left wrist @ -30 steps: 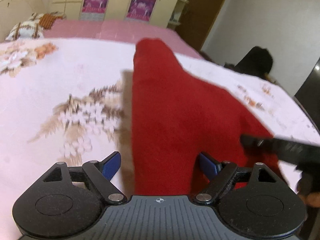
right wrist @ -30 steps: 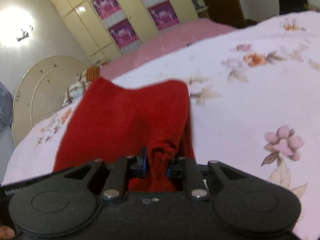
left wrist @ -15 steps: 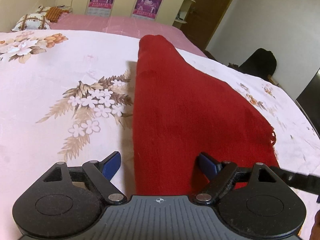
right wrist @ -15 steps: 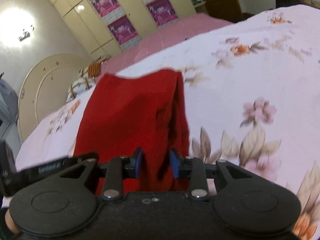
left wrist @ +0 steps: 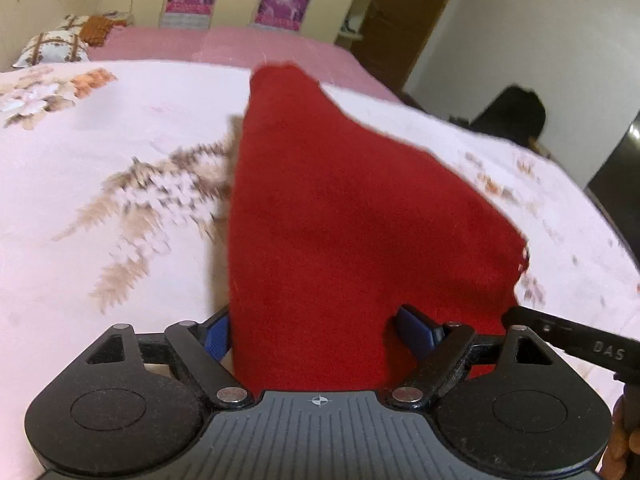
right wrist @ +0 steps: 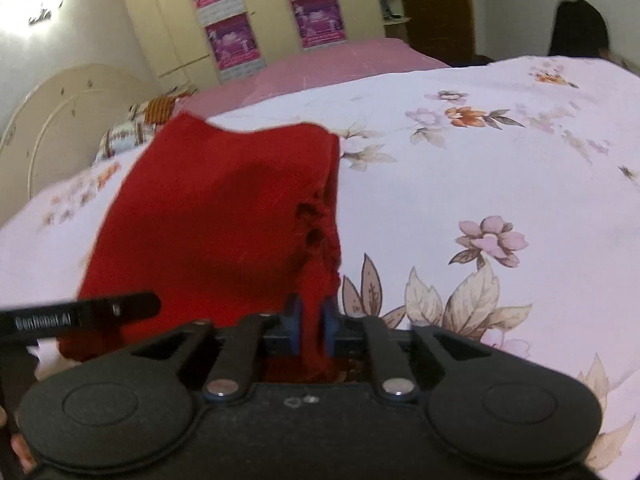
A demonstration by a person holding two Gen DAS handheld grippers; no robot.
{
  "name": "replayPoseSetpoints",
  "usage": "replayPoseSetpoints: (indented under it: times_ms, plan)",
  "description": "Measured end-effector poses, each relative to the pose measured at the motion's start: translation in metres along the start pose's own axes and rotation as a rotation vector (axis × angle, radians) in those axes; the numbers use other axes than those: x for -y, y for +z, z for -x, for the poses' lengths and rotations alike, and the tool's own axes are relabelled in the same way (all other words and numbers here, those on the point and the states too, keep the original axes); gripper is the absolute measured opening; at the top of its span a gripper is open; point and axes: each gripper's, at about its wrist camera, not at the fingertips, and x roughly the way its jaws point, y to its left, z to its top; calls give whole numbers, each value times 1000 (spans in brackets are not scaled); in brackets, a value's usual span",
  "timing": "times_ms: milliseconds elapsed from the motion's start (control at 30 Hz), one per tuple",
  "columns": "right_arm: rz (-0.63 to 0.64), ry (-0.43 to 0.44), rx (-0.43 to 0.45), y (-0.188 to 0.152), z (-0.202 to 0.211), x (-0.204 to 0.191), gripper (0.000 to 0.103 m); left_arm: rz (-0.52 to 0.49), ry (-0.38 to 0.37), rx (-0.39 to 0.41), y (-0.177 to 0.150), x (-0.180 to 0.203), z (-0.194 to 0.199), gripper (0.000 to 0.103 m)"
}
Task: Fold small clothes
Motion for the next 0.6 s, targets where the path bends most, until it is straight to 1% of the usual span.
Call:
replayPoseSetpoints:
  times_ms: [100,200,300,367,433,533,567,600]
  plan:
    - [-27,17,58,8,16,0,22,-2,1,58,11,-2,11,84]
    - [-23,22,126,23,24,-8,22,6,2,73,28,-3,10,84]
    - [9,13,153,40,16,-19,21,13,22,85,43,-3,1,84]
    - [31,8,145,50,4,-27,20,20,41,65,51,-4,-11,84]
    - [40,-8,116,57,-15,-31,20,41,52,34,55,-9,-27,84]
    - [58,-31,76,62,-41,-32,18,101,32,4,55,-21,-46,84]
    - [64,-34,63,61,-49,-33,18,130,20,-3,54,-26,-51,89]
    - [65,-32,44,60,-58,-33,18,149,30,-6,54,-29,-55,99]
